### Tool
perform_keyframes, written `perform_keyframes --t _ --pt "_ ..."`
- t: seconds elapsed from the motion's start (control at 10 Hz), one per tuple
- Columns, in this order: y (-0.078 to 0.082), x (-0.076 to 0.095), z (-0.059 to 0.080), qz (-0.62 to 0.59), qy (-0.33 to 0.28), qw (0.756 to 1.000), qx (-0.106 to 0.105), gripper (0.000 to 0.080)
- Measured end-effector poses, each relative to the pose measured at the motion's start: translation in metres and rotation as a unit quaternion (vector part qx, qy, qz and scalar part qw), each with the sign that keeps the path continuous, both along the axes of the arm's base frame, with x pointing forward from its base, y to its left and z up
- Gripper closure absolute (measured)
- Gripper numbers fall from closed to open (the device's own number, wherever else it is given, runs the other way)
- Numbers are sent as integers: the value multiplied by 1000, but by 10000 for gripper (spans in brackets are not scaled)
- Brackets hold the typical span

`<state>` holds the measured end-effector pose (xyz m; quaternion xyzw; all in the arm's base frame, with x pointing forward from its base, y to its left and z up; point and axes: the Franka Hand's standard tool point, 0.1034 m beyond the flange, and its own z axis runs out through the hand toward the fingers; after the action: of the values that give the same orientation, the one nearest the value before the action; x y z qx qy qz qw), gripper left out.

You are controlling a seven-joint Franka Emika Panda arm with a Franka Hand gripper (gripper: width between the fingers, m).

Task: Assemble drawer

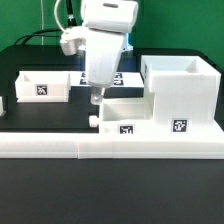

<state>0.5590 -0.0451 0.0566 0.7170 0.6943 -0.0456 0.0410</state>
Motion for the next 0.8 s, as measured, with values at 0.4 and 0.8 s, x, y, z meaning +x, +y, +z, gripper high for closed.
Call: perform_keyframes --t 0.4,0.8 --pt "-13 -1 -1 5 2 1000 1 150" --pt "-46 -6 -1 18 5 999 49 150"
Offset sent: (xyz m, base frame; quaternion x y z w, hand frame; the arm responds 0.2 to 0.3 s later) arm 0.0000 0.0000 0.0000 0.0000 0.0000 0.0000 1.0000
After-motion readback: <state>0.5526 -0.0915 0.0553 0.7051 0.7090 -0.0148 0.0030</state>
